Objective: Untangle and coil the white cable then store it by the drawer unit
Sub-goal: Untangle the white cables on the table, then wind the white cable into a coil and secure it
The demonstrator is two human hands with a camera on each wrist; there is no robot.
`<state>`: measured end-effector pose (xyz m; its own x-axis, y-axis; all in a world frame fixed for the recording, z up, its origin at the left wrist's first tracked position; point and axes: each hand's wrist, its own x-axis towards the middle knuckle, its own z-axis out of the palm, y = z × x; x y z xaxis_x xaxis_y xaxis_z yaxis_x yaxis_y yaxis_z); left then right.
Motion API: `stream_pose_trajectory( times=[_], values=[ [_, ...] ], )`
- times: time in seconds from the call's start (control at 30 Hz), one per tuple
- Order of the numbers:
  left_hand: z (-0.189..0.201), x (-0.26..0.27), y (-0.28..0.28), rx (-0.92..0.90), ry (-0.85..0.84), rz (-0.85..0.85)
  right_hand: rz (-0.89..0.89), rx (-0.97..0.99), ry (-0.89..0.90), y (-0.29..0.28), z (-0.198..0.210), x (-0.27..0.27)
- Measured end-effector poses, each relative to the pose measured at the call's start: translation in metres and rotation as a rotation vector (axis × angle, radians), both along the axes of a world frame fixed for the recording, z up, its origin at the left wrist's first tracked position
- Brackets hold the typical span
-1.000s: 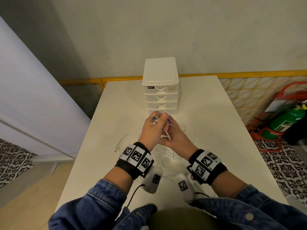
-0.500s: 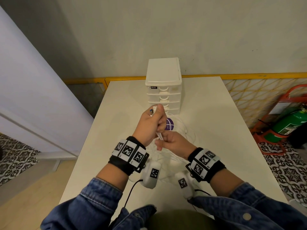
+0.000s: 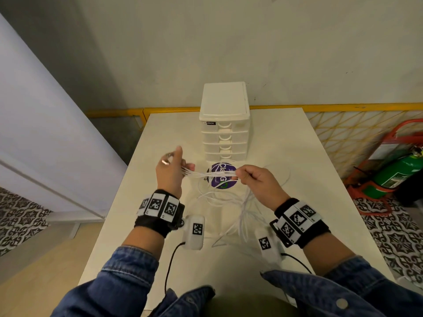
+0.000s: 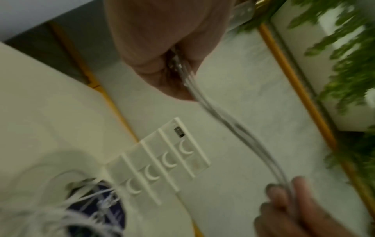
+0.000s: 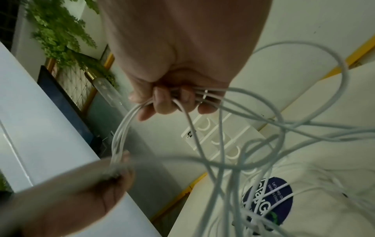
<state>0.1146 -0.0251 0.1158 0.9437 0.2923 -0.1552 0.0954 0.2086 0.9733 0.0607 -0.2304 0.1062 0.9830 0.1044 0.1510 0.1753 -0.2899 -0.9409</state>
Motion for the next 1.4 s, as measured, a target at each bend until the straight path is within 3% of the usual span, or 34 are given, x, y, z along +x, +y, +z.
stream_pose_trajectory(
  times=[0.1,0.17,0.27,0.33,0.43,0.5,0.57,0.77,0.87,1.07,1.2,1.4],
  values=[
    [-0.034,0.001,0.005,0.035,0.207,0.025,0.023,-0.082,-0.008,-0.001,-0.004,0.002],
    [-0.045,-0.003,0.007,0.231,0.264,0.047,0.031,-0.159,-0.019,-0.001,-0.006,0.003],
    [-0.037,-0.009,0.007,0.552,0.055,0.057,0.01,-0.217,-0.038,-0.002,-0.003,0.004],
    [-0.019,-0.012,-0.003,0.554,-0.102,-0.183,0.009,-0.246,-0.051,-0.001,-0.003,0.006],
    [-0.002,-0.022,-0.025,0.448,-0.125,-0.708,0.017,-0.247,-0.047,0.002,-0.004,0.01],
    [-0.006,-0.024,-0.031,0.505,-0.13,-0.84,-0.003,-0.231,-0.037,0.001,-0.004,0.013],
    [-0.016,-0.023,-0.028,0.521,-0.133,-0.845,-0.039,-0.189,-0.031,-0.003,-0.001,0.014],
    [-0.017,-0.03,-0.025,0.29,-0.031,-0.819,-0.179,-0.116,-0.066,-0.012,0.009,0.017],
    [0.0,-0.032,-0.03,0.036,0.006,-0.843,-0.231,0.0,-0.068,-0.007,0.009,0.018],
    [0.052,-0.028,-0.047,-0.521,-0.059,-0.916,-0.037,0.156,0.035,0.022,-0.014,0.01],
    [0.071,-0.019,-0.05,-0.696,-0.203,-0.813,0.0,0.084,0.083,0.03,-0.034,0.001],
    [0.093,-0.003,-0.045,-0.826,-0.361,-0.535,0.065,-0.231,0.097,0.024,-0.046,-0.008]
  ],
)
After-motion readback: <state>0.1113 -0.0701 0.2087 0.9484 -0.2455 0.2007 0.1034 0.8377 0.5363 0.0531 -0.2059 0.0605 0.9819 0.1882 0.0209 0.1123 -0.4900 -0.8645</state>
